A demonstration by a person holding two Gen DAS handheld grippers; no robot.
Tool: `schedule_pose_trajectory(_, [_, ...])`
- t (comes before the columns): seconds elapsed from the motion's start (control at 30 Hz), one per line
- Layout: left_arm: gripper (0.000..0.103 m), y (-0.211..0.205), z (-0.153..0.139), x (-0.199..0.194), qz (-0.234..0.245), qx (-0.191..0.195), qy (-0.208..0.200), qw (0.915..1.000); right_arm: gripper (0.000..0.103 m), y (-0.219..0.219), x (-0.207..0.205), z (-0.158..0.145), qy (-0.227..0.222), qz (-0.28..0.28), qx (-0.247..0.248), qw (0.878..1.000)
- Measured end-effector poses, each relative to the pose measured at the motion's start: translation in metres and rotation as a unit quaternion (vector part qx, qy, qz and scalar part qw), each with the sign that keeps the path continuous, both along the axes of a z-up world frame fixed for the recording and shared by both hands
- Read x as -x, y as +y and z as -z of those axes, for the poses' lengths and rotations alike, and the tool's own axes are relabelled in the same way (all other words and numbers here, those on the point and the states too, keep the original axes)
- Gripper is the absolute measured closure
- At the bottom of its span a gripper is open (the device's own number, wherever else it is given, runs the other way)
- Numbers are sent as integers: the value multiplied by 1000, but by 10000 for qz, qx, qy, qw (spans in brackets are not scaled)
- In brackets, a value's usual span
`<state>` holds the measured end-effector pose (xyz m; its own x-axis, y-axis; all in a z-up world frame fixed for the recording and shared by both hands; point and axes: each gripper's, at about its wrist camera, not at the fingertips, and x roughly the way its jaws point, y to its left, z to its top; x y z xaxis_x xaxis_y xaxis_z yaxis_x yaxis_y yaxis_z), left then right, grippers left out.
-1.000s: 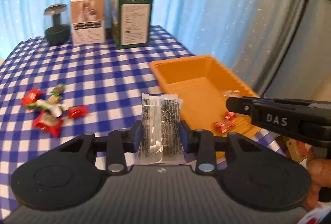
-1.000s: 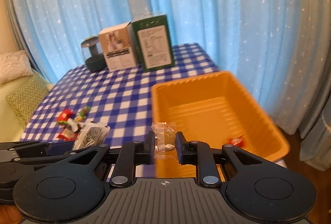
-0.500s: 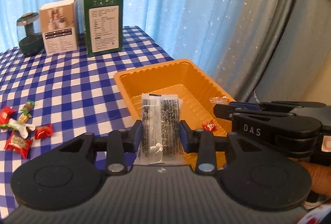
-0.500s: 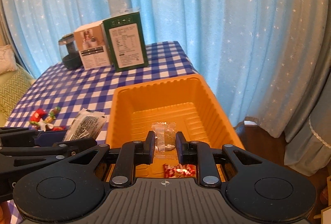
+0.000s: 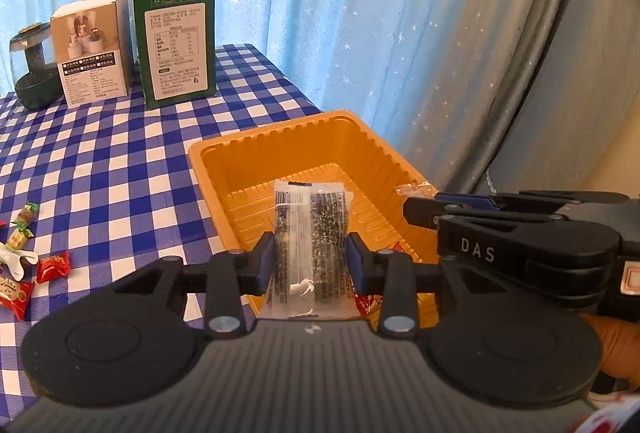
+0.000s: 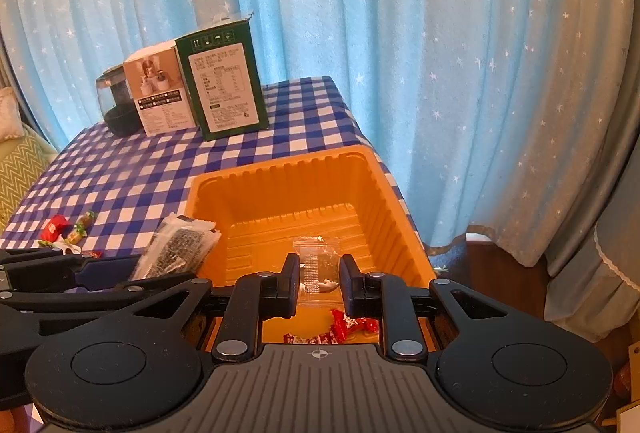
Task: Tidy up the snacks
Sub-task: 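Carry both packets over the orange tray and release them inside, then move both tools back toward the remaining candies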
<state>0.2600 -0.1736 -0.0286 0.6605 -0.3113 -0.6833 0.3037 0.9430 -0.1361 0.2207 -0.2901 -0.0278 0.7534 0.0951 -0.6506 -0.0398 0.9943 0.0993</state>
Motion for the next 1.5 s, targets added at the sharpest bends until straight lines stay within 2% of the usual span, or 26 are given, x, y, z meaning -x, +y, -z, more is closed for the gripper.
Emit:
schedule_pose_trajectory(0.3, [68, -1, 4, -10, 8, 144, 76, 9999, 81, -5, -4, 3, 70, 76, -60, 9999])
schedule_pose_trajectory(0.4, [61, 0, 4, -10, 5, 95, 14, 10000, 81, -7, -3, 2, 67, 126, -85, 9999])
schedule_pose_trajectory(0.6, [61, 9, 0, -1, -87, 95, 3, 9999, 81, -7, 1, -1, 40, 136, -131, 9998])
schedule_pose_trajectory(0.87, [55, 23, -5, 11, -245, 70, -40, 9997, 81, -2, 3, -7, -25, 39, -185, 9998])
schedule_pose_trajectory(0.97, [53, 27, -7, 13, -283, 39, -56, 9996, 81, -4, 1, -10, -71, 20, -396, 9992])
schedule_pose_trajectory(1.07, [47, 32, -9, 17, -299, 3, -78, 9995, 79, -9, 0, -15, -98, 100, -551, 9984])
schedule_pose_trajectory(1.33, [40, 46, -22, 36, -386, -36, -170, 9991, 74, -18, 21, -32, -119, 386, -583, 9975])
schedule_pose_trajectory(1.5, [33, 55, -34, 54, -426, -34, -247, 9988, 63, -13, 48, -45, -178, 404, -678, 9967])
